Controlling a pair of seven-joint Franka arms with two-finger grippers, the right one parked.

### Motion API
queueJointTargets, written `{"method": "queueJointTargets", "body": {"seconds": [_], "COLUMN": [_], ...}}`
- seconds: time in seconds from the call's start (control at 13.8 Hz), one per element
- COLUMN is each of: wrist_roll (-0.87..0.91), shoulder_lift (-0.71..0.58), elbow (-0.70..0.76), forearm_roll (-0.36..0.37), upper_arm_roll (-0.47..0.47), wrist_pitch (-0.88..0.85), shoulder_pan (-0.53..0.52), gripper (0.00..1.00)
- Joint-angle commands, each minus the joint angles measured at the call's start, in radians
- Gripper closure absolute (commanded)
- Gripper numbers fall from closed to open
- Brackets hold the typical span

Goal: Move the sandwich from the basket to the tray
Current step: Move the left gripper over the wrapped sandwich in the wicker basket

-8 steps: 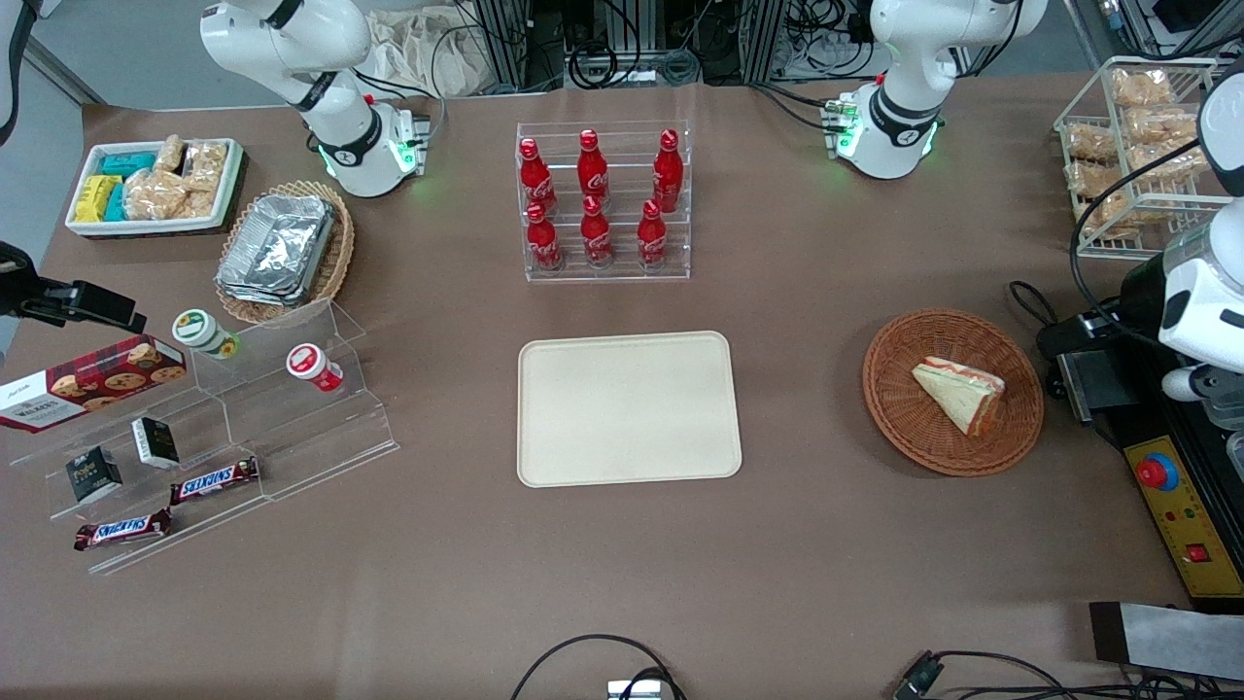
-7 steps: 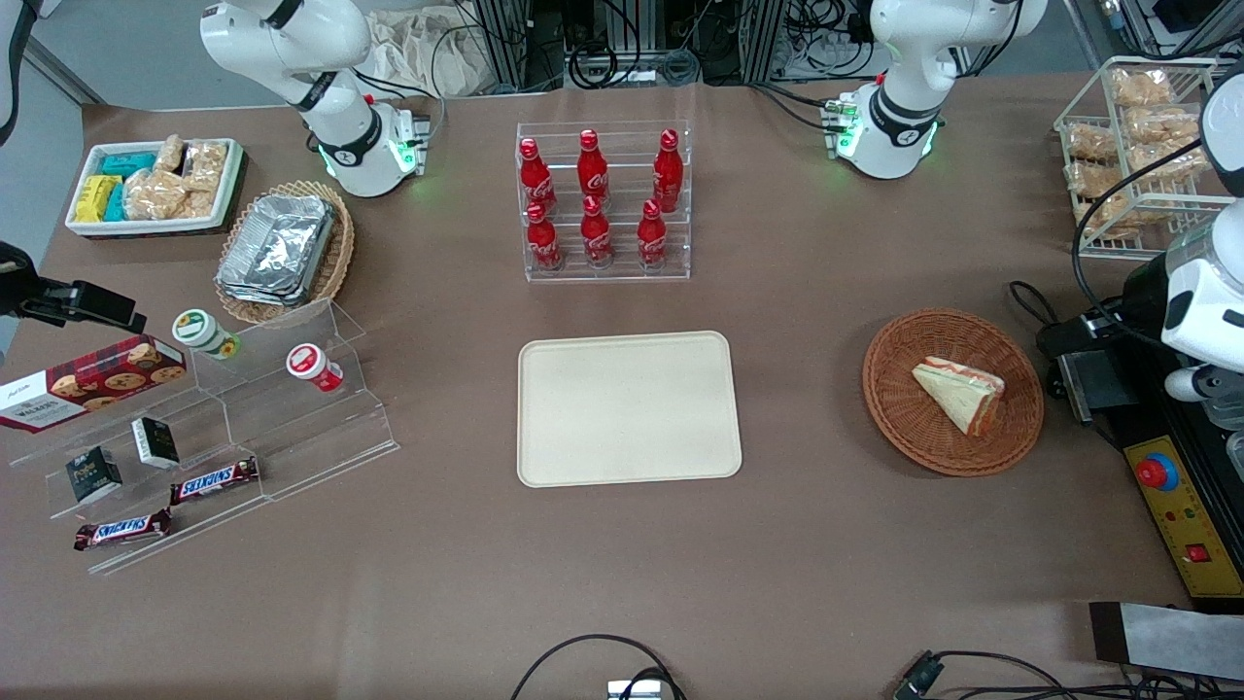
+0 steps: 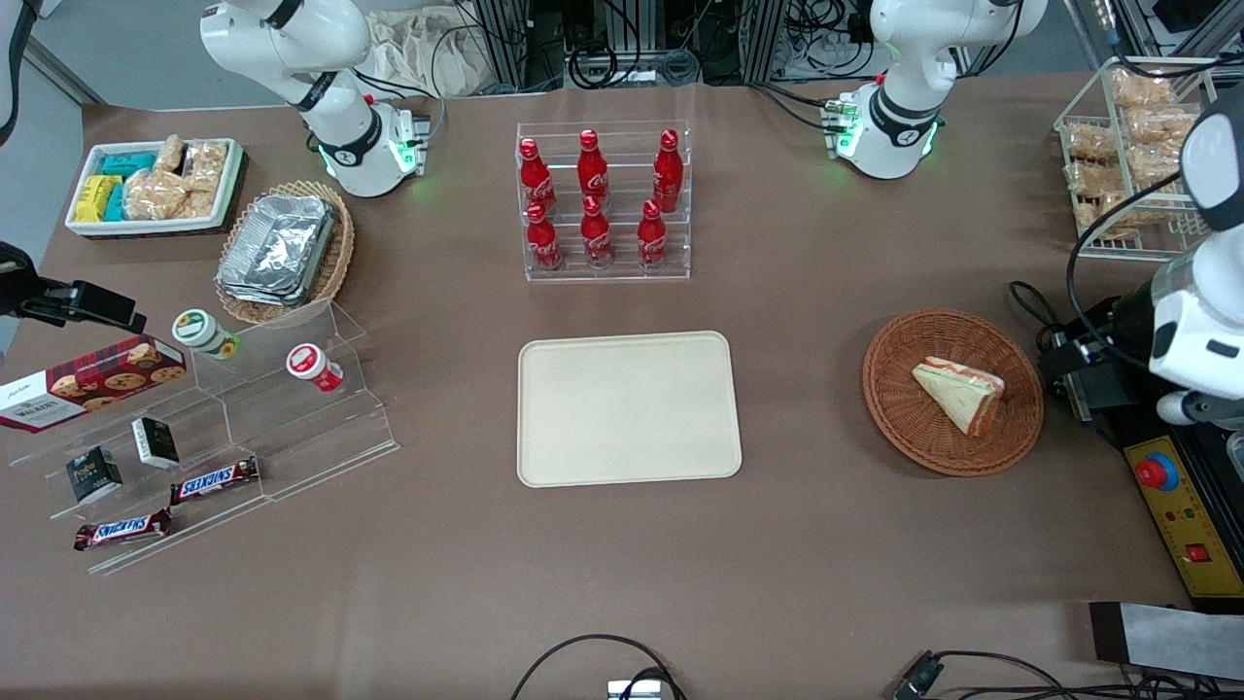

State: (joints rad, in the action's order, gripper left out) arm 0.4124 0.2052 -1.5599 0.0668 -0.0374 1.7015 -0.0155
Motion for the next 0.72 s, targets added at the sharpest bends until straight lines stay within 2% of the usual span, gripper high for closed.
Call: {"method": "queueJointTargets", "body": {"seconds": [0.0,0.14,0.29,0.65], "wrist_roll": [0.042,0.042,0.042,0.022], "shoulder_lift": [0.003,0.02,0.057,0.1], "elbow": [-0.144,-0.257,-0.31,-0.368], "forearm_roll": [0.014,0.005,0.001,0.002], "upper_arm_roll": [-0.002,-0.002,-0.004,-0.004], "wrist_pitch": [0.184,0.332,0.412,0.487], "shoulder_pan": [-0.036,-0.047,-0.047,-0.053], "gripper": [0.0,0.0,0.0,0.0]}}
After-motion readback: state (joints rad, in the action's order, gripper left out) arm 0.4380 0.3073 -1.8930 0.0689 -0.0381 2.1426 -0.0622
